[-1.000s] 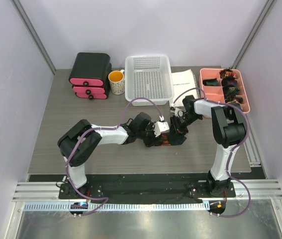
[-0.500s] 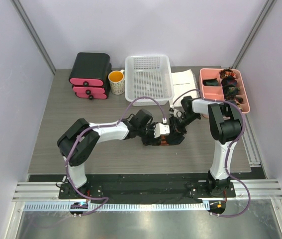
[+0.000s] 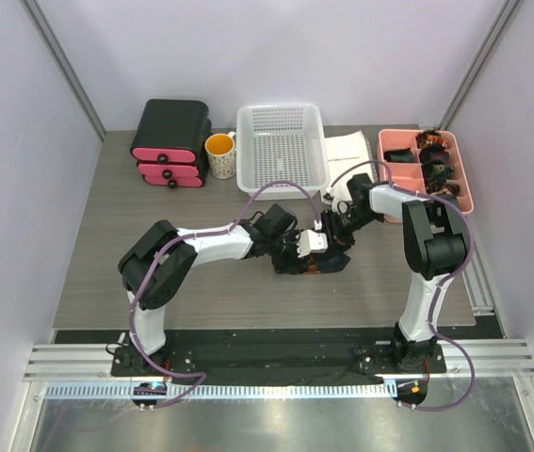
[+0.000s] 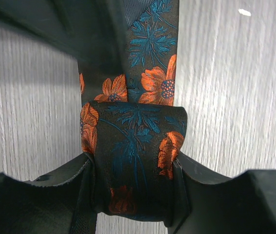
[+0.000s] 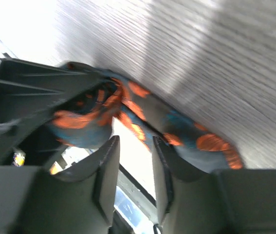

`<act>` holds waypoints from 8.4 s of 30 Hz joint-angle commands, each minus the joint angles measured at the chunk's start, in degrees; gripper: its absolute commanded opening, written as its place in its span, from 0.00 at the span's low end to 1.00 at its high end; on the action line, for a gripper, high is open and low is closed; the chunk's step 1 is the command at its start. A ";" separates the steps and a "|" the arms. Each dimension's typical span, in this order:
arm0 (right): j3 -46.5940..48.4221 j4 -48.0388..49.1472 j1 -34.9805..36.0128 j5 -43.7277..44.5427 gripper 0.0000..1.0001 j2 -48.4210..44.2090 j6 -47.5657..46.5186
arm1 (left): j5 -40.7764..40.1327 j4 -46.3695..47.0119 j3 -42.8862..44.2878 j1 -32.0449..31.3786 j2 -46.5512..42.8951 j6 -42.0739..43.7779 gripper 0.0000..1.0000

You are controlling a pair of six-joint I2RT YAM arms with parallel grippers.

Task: Roll the ties
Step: Roll the tie at the center of the board.

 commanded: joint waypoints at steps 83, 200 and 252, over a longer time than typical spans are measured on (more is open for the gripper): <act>-2.37 4.76 -2.43 -2.29 0.33 -2.90 2.15 | 5.05 2.22 -3.75 -0.40 0.74 3.29 0.11; -3.78 13.11 -8.15 -2.63 0.75 1.59 6.46 | 2.77 -8.77 7.15 2.15 10.50 -3.66 0.16; -14.42 27.36 -4.81 -12.92 0.08 -0.25 11.38 | 5.23 -8.33 8.03 3.12 12.61 -5.50 0.18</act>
